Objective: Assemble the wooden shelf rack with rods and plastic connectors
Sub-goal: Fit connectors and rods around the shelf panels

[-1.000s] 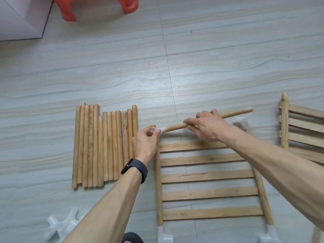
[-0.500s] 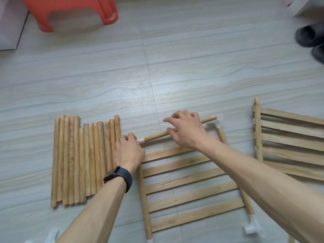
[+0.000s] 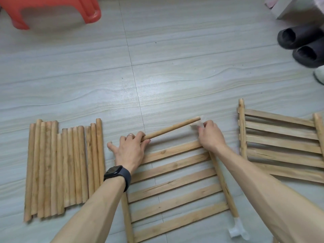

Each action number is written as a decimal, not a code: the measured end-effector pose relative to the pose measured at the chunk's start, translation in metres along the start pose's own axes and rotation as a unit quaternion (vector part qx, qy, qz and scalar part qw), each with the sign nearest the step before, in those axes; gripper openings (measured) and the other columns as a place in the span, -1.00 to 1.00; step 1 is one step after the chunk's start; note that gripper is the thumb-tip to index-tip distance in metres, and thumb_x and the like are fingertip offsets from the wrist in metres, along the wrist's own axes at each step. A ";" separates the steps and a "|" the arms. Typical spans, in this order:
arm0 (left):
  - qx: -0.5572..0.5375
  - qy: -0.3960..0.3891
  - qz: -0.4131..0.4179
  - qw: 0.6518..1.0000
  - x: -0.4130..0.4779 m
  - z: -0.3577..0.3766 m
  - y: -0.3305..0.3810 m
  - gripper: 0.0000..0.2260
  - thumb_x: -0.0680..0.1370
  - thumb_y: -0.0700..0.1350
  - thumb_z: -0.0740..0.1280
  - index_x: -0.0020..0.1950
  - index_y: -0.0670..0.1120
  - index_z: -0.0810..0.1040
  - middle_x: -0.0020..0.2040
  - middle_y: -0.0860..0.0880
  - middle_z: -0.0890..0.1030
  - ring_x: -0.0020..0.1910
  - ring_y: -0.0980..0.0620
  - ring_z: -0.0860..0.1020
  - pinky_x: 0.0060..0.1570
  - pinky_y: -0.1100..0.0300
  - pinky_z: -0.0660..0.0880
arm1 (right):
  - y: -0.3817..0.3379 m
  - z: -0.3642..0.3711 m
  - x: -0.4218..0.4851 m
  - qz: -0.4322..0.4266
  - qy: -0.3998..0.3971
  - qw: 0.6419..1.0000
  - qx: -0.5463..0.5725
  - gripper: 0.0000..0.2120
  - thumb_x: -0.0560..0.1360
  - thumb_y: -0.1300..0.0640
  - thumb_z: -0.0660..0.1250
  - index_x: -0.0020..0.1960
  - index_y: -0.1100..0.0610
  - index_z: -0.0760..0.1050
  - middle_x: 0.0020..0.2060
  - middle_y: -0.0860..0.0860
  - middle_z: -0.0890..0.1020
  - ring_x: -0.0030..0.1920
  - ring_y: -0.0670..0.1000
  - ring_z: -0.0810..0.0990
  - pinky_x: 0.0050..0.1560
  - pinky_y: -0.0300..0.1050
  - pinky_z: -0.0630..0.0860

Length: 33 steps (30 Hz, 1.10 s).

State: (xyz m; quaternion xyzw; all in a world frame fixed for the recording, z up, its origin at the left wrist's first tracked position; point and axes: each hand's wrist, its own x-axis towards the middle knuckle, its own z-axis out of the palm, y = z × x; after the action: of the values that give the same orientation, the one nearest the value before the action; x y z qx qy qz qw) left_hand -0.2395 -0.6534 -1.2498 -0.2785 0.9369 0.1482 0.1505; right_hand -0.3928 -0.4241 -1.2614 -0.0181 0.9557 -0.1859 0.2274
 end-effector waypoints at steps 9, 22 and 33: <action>-0.044 0.012 0.019 0.999 -0.009 0.003 -0.009 -0.73 0.65 0.28 0.02 0.12 0.20 0.43 -0.03 0.10 0.53 0.09 -0.04 0.48 0.26 -0.29 0.10 | -0.002 0.022 -0.008 -0.031 0.104 0.993 -0.053 -0.67 0.71 -0.04 0.00 0.21 0.09 0.46 0.14 0.12 0.50 0.09 0.29 0.57 -0.05 0.05 0.30; -0.104 0.034 0.002 0.994 -0.012 -0.002 -0.023 -0.72 0.65 0.28 0.05 0.14 0.20 0.46 -0.09 0.08 0.53 0.07 -0.01 0.52 0.31 -0.31 0.07 | -0.010 0.023 -0.017 -0.262 0.040 0.949 -0.170 -0.48 0.52 -0.08 0.33 0.47 -0.13 0.41 0.41 -0.03 0.44 0.43 0.10 0.30 0.38 0.11 0.21; -0.089 0.039 0.012 0.995 -0.015 0.002 -0.023 -0.68 0.63 0.29 0.00 0.12 0.20 0.46 -0.11 0.09 0.52 0.03 -0.01 0.52 0.31 -0.31 0.06 | -0.027 0.012 0.000 0.044 0.118 0.961 0.245 -0.81 0.67 0.06 0.18 0.17 0.17 0.35 0.01 0.13 0.64 0.12 0.23 0.60 -0.01 -0.07 0.37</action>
State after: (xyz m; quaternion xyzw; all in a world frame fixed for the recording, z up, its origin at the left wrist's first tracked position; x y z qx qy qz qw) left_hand -0.2140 -0.6641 -1.2504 -0.2847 0.9286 0.2219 0.0863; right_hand -0.3891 -0.4531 -1.2619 0.1020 0.9009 -0.4050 0.1180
